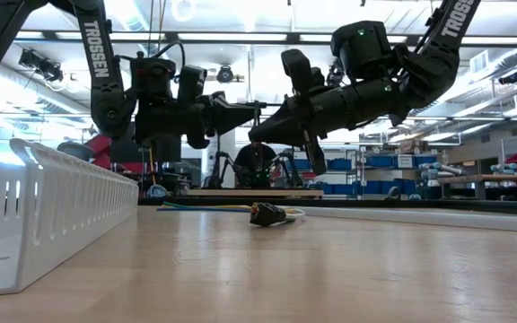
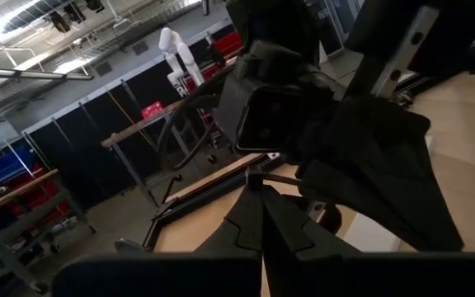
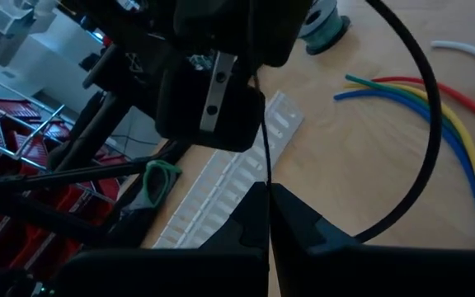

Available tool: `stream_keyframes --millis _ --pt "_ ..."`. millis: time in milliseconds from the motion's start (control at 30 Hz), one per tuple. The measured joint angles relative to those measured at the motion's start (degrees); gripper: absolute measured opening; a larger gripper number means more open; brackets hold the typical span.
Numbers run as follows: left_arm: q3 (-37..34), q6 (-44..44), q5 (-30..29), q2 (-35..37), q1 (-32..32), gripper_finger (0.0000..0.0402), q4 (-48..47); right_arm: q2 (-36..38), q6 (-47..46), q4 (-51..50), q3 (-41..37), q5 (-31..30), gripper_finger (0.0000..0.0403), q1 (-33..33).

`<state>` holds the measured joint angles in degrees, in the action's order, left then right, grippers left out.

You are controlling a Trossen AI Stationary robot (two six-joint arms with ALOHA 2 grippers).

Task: Ziptie cables
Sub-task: Wrap the cables together using the black zip tie

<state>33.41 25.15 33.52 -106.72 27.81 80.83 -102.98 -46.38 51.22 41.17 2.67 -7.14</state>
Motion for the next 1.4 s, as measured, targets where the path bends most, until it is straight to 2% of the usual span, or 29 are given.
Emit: stream_keyframes --millis 333,500,633,867,1400 --pt "0.0 12.2 -0.5 0.0 0.3 0.0 -6.2 0.0 -4.2 2.6 0.0 5.0 0.0 -1.6" --pt "0.0 13.4 -0.6 0.0 0.3 0.0 -6.1 0.0 -6.3 -1.9 0.0 4.4 0.0 -3.0" --pt "0.0 13.7 -0.8 0.0 0.4 0.0 -8.2 0.3 -4.4 2.5 0.0 3.5 0.0 -3.5" --pt "0.0 13.7 -0.8 0.0 0.3 0.0 -9.6 0.4 -2.8 0.9 0.0 0.6 0.0 -5.0" --pt "0.0 13.3 -0.9 0.0 -0.8 0.0 -10.8 0.4 4.9 3.0 -0.1 -0.7 0.0 -5.7"
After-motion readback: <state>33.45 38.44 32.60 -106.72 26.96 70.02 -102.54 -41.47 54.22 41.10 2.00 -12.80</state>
